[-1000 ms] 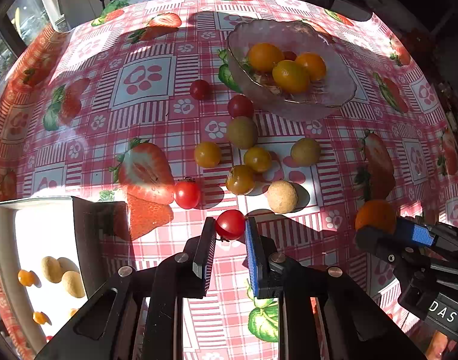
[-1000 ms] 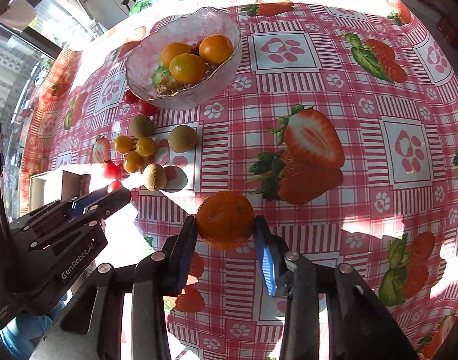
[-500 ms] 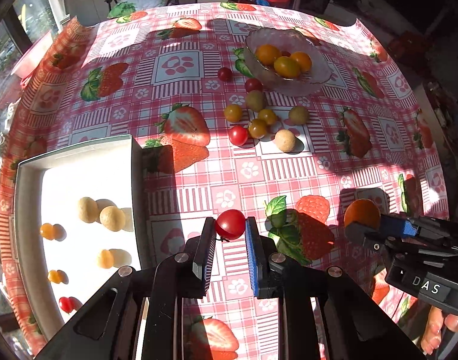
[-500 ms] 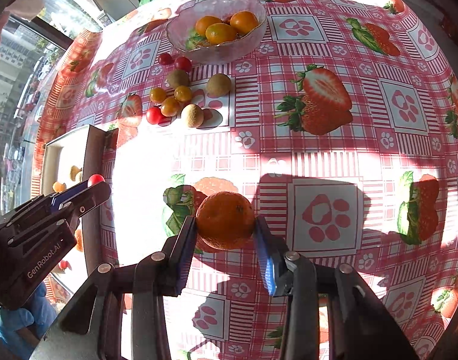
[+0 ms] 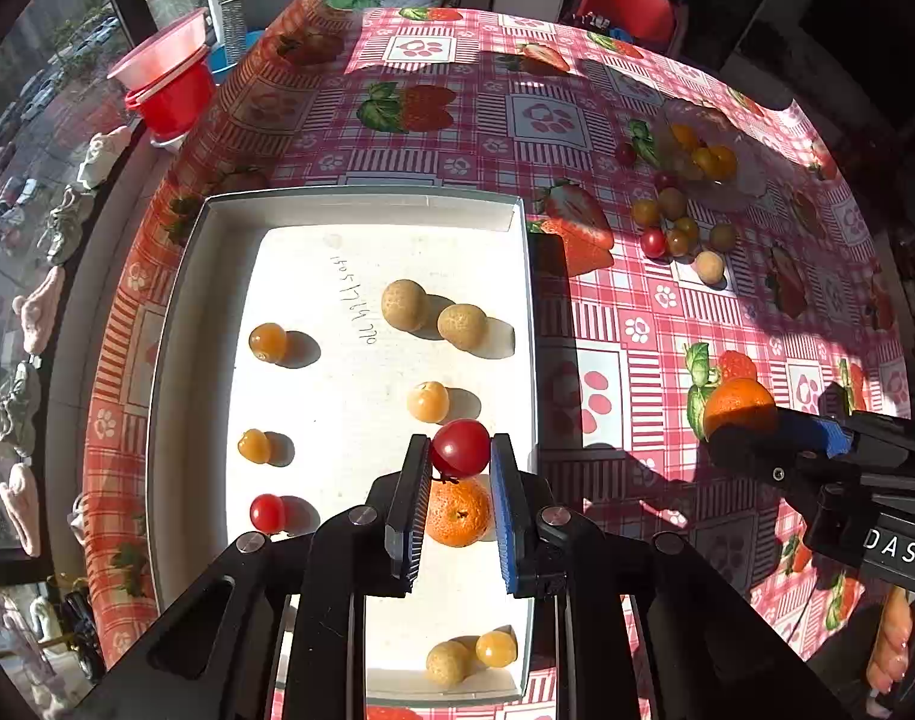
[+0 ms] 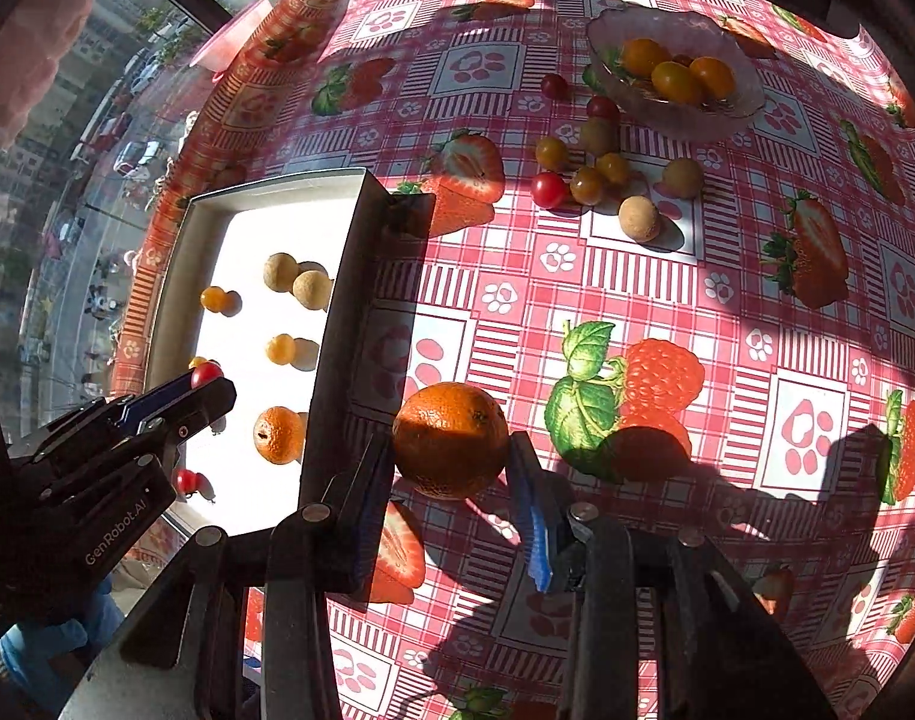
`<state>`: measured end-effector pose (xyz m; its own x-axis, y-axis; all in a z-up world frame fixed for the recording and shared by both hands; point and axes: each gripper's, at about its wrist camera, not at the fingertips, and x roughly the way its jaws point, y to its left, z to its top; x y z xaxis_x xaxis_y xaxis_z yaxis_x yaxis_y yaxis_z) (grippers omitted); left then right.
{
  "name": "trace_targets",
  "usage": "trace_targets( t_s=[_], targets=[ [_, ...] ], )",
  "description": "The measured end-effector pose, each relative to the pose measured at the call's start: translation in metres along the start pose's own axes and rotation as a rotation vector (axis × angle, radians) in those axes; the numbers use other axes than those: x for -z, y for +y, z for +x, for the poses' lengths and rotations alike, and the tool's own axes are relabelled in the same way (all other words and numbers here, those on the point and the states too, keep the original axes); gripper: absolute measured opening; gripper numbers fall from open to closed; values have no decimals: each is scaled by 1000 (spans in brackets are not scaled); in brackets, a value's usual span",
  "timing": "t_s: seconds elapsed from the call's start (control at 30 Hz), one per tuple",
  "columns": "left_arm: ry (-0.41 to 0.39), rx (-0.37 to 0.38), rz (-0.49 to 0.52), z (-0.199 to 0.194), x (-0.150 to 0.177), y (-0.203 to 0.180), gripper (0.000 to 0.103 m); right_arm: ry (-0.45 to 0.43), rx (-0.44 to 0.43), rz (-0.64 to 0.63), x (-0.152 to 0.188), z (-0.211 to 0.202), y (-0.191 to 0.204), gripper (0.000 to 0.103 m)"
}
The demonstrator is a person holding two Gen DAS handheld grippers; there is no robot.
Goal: Organize fruits
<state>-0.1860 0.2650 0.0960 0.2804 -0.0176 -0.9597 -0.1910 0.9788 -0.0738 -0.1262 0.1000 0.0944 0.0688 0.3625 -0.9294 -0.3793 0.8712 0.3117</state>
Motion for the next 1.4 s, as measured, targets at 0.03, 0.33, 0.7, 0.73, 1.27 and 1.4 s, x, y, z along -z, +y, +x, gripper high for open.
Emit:
trace_targets(
  t_s=[0.03, 0.33, 0.7, 0.73, 1.27, 1.4],
  targets=[
    [-2, -10, -11, 1, 1, 8, 21, 1, -7, -13, -3, 2, 8, 42],
    [15, -60, -56, 28, 2, 48, 21, 2, -33, -96, -46, 26, 70, 42],
    [31, -89, -79, 58, 0, 61, 21, 30, -5, -151, -109, 85, 113, 42],
    [39, -85, -100, 59, 1, 65, 21, 35, -3, -162, -112, 90, 117, 42],
    [4, -104, -119, 53, 6, 69, 67, 124, 10, -278, -130, 130, 143, 58],
    [16, -105, -110, 45, 6, 68, 67, 103, -59, -215, -129, 109, 133, 69]
  ],
)
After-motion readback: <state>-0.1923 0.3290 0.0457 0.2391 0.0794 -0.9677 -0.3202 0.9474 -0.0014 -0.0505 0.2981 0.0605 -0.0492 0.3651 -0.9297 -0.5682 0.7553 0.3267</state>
